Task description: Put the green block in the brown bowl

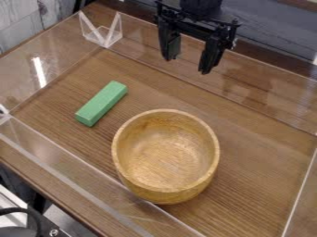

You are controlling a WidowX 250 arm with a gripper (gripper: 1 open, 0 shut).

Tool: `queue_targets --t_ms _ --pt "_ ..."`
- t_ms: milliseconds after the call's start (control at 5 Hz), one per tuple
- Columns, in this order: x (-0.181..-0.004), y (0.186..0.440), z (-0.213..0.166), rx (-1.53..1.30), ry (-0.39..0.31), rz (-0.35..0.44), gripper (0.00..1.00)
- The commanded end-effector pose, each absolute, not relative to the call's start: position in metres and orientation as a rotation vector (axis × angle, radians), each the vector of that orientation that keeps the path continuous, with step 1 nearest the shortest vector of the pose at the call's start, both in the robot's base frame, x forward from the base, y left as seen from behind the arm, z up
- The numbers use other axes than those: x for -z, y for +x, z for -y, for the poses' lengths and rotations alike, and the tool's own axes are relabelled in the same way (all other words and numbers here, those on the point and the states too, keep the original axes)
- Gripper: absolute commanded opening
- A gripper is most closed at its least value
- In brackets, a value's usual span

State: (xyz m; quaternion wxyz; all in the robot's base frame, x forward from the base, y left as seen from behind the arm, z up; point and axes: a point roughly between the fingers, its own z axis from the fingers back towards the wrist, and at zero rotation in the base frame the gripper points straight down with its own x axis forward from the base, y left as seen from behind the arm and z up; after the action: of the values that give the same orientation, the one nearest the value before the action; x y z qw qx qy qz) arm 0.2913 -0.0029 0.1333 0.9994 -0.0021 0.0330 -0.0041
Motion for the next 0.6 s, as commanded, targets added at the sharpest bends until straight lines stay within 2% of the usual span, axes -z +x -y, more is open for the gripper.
queue_targets --t_ms 0,200,400 --pt "-0.129 0.286 -0.015 0.010 -0.002 -0.065 1.00" --pt "-0.114 0.274 -0.049 0.012 0.006 -0.069 1.00" --pt "-0.112 0.255 -0.085 0.019 0.016 -0.014 1.00"
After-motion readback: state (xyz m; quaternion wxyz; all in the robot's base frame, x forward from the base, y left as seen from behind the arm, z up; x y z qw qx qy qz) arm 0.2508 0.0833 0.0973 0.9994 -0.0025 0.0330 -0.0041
